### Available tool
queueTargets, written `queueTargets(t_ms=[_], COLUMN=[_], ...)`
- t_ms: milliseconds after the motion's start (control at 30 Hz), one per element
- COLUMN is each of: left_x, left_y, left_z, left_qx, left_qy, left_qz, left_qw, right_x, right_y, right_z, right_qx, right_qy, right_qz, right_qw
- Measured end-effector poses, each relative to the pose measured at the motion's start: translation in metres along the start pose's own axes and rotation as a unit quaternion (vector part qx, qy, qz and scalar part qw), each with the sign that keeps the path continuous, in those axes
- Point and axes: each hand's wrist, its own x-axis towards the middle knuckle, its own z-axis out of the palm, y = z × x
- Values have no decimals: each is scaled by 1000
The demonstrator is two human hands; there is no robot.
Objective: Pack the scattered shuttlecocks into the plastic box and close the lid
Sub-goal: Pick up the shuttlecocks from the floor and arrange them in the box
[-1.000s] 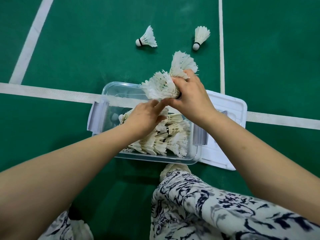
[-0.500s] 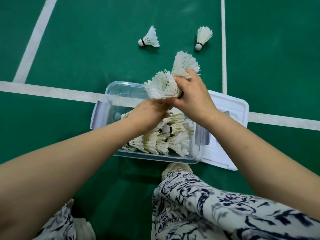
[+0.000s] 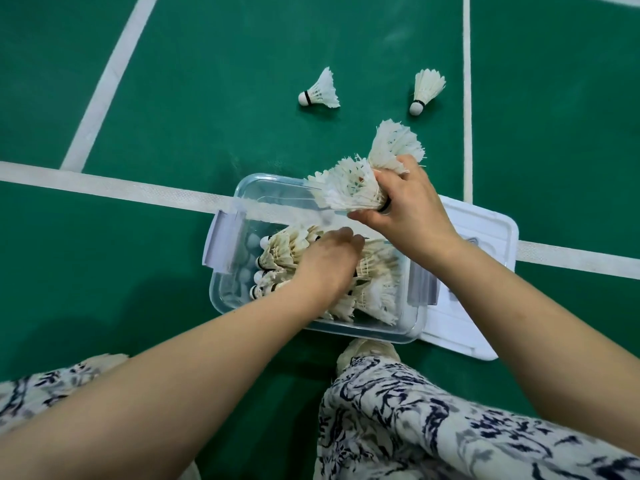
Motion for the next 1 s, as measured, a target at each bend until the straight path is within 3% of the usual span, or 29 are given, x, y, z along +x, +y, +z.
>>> queueTargets(t_ms=[233, 333, 533, 1000], left_x=[10, 6, 1, 11], left_y=[-12, -17, -22, -2], left_z=[-7, -3, 11, 19], left_qx=[13, 90, 53, 1], left_qy=[8, 40, -53, -133], left_qz=[-98, -63, 17, 19], left_qw=[995, 993, 997, 991], right_x=[2, 2, -1, 1], right_y=[0, 0, -1, -1], right_z=[1, 1, -1, 0], right_qx=[1, 5, 8, 13], right_qy=[0, 2, 6, 8], right_qz=[2, -1, -1, -1], right_qw=[1000, 1000, 1000, 1000])
